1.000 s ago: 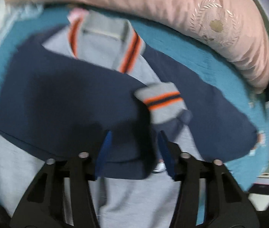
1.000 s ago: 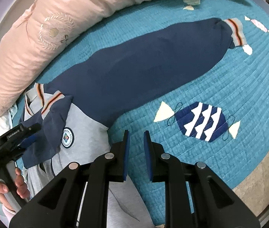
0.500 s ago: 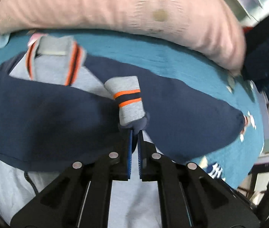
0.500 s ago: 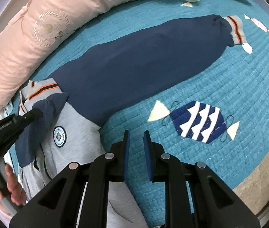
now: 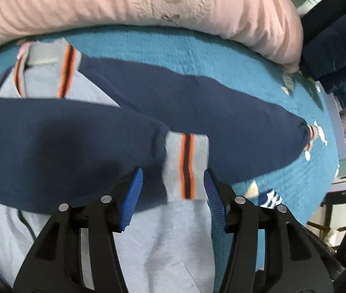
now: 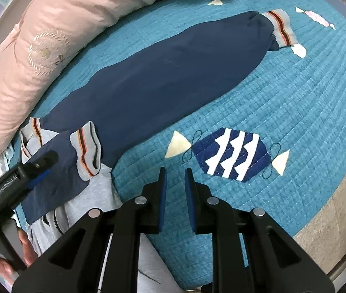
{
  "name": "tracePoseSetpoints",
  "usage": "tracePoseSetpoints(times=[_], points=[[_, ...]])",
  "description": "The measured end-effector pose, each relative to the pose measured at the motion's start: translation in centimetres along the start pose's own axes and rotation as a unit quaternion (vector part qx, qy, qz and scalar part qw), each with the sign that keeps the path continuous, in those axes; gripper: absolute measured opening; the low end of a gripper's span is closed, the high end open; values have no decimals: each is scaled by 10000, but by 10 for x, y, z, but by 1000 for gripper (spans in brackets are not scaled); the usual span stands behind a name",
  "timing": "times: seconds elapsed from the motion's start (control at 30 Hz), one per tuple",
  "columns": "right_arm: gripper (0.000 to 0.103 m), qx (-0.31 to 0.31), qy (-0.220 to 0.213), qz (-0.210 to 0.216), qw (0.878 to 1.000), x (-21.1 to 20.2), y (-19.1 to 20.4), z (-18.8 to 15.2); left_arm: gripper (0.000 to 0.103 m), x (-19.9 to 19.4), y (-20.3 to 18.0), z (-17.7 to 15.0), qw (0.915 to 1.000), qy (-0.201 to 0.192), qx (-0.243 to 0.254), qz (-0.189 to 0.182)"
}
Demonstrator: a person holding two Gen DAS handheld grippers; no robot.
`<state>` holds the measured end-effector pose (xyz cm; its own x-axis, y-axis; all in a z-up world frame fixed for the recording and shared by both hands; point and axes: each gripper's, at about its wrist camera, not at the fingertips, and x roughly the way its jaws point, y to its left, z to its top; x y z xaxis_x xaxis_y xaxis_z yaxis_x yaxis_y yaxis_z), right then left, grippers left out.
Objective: Fold large clothes
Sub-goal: 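Carry the held cuff across the jacket body and lay it down with the left gripper, then grasp the other striped cuff with the right gripper and lift it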
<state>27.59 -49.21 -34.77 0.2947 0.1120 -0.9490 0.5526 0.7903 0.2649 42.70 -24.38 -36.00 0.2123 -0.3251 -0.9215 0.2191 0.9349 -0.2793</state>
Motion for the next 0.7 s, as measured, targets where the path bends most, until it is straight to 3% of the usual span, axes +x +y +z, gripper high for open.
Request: tracePoseSetpoints(times=[0.17, 0.23, 0.3, 0.37, 0.47, 0.53, 0.7], points=[[16, 9, 23, -44, 10000, 3, -2, 4, 50, 10, 3, 17, 9992, 47, -97, 397], [18, 15, 34, -42, 10000, 6, -3, 6, 22, 29, 1, 19, 9985, 237, -23, 502], [20, 2, 48, -83, 10000, 10, -4, 9, 15, 53, -1, 17, 9961, 506, 109, 710], [21, 44, 79, -112, 9999, 16, -8, 15, 13, 71, 2, 12, 9955, 553, 87, 764], [33, 148, 159, -123, 9997, 24, -15, 26, 14, 72, 8, 8, 9969, 343, 9, 705], [45, 286, 13, -142, 9995, 25, -27, 45, 14, 72, 9, 9, 9967, 398, -2, 702], [54, 741, -387, -496, 9953, 21, -73, 101, 14, 75, 11, 16, 9962, 553, -105, 659]])
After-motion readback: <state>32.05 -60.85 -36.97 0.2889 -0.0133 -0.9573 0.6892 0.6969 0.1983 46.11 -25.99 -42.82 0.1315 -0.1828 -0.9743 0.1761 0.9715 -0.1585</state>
